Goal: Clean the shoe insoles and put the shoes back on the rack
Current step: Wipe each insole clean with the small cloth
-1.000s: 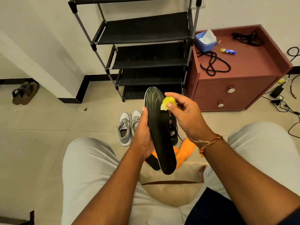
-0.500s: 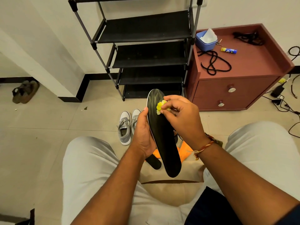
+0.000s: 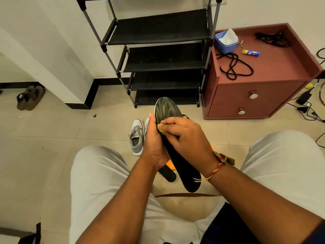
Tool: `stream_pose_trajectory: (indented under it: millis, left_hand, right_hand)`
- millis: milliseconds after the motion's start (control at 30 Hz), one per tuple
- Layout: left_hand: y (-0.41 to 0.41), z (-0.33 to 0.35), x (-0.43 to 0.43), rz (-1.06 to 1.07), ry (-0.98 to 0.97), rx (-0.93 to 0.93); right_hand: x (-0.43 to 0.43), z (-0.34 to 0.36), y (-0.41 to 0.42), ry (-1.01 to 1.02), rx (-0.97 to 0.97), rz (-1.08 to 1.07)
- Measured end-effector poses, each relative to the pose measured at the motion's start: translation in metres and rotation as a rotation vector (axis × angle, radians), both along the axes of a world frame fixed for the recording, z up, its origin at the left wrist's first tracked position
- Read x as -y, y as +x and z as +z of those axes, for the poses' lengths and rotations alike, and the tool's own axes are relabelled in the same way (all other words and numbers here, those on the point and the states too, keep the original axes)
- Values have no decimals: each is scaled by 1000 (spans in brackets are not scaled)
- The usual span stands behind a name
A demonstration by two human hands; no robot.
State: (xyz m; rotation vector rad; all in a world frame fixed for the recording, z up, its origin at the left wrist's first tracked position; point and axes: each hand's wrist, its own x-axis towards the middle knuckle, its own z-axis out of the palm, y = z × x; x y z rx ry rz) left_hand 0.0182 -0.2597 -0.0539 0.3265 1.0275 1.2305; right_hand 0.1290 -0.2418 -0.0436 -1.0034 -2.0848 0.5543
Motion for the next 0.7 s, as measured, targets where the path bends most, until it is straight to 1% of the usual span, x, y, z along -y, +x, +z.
stream_pose_trajectory:
  millis: [67, 167, 233, 300, 367, 467, 533, 633, 700]
  left_hand:
    - [1, -1, 0, 16, 4, -3]
    - [6, -1, 1, -45, 20, -33]
    - [8, 1, 2, -78, 14, -41]
    - [8, 1, 3, -91, 6, -40]
    - [8, -1, 3, -98, 13, -55]
    - [6, -1, 2, -34, 3, -78]
    - [7, 2, 3, -19, 6, -72]
    - [11, 6, 4, -86, 0, -56]
    - [13, 7, 5, -129, -18, -38]
  right_hand:
    - [-4, 3, 3, 47, 13, -7]
    - [-20, 6, 14, 127, -1, -142]
    - [-31, 6, 21, 135, -37, -239]
    - [-31, 5, 22, 116, -75, -270]
    - [-21, 6, 16, 99, -102, -216]
    - [0, 9, 2, 35, -102, -60]
    - [-2, 10, 3, 34, -94, -50]
    - [-22, 10, 15, 97, -101, -186]
    - [-35, 11, 25, 93, -141, -290]
